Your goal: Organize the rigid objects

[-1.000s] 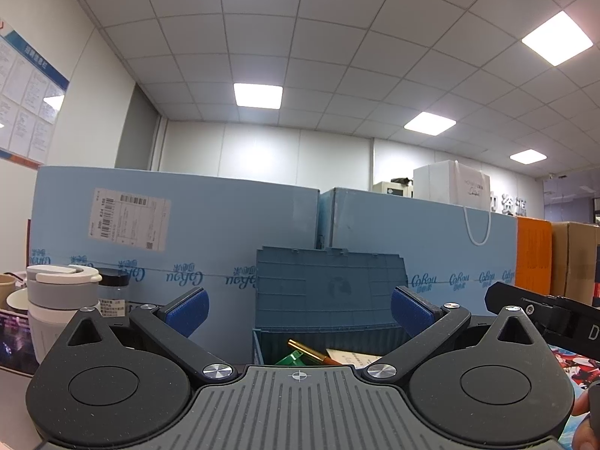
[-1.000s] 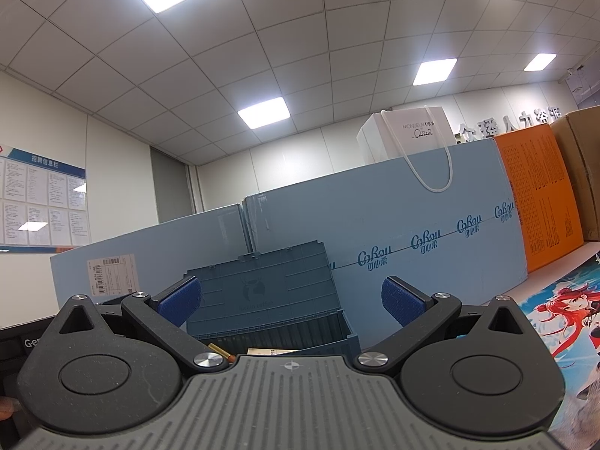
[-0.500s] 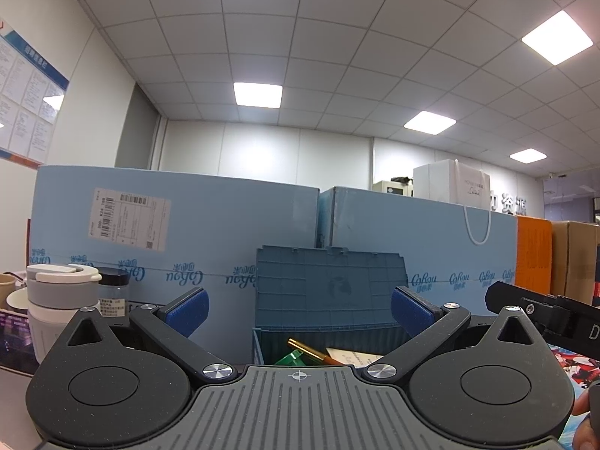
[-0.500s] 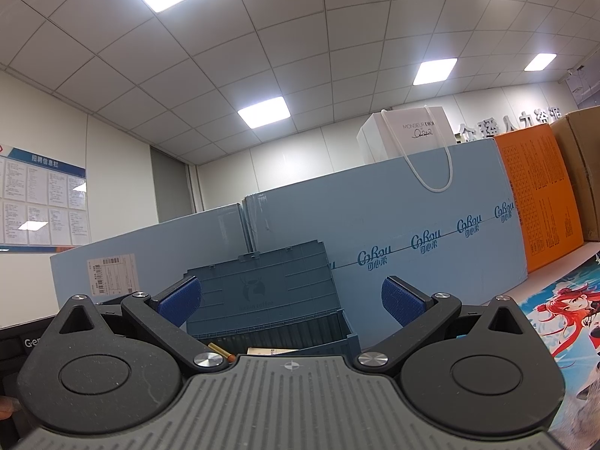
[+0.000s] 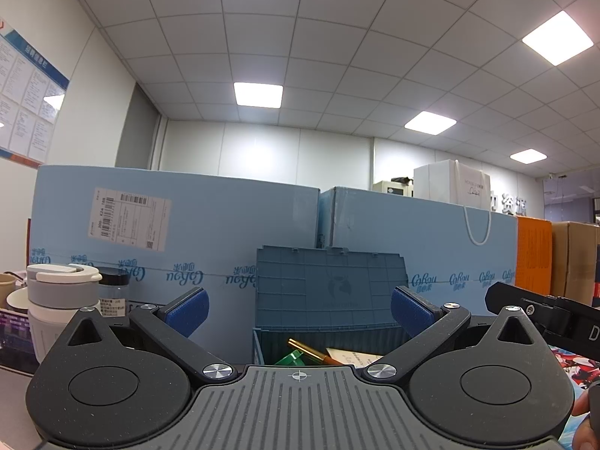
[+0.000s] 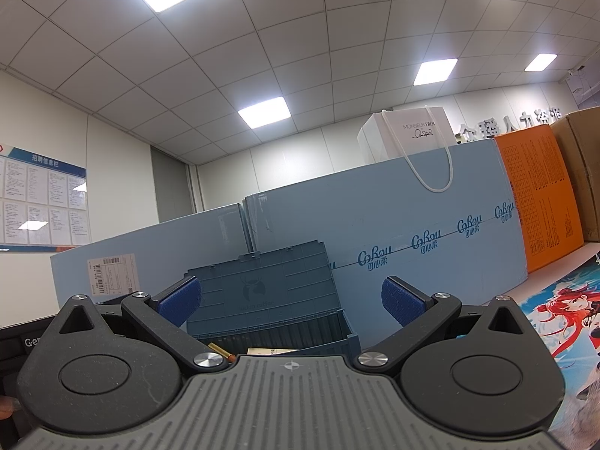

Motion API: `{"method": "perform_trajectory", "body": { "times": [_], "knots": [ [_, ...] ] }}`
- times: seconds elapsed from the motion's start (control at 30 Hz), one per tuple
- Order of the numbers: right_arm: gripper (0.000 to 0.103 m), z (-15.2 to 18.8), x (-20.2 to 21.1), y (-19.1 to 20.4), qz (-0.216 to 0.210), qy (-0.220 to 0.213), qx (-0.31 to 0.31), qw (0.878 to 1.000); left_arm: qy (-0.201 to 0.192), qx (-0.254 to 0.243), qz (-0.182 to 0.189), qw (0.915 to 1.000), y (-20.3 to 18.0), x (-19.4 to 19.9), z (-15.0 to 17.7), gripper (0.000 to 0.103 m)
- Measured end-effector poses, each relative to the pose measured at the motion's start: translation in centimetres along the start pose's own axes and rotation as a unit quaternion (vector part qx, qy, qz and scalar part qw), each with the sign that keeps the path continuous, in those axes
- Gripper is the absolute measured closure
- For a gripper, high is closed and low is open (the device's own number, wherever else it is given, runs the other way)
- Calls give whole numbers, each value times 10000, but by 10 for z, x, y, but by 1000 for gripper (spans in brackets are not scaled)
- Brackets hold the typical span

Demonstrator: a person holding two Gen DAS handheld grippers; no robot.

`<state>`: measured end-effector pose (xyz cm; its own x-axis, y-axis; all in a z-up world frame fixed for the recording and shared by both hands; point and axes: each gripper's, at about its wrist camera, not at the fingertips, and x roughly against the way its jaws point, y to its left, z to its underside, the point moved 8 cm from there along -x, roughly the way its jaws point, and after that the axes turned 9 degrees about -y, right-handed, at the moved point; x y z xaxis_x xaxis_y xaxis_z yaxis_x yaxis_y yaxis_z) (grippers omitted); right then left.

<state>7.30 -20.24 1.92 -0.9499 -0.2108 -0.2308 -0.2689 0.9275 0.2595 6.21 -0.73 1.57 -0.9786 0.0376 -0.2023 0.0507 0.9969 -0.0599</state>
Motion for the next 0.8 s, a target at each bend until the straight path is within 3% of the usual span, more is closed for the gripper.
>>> {"method": "perform_trajectory", "body": {
  "times": [0.53,0.8],
  "knots": [
    [0,2,-2,0,49,49,126,9999,22,52,-124,9999,5,1,-2,0],
    [0,4,-3,-2,85,41,187,9998,101,13,-369,9993,10,-2,1,0]
  ]
}}
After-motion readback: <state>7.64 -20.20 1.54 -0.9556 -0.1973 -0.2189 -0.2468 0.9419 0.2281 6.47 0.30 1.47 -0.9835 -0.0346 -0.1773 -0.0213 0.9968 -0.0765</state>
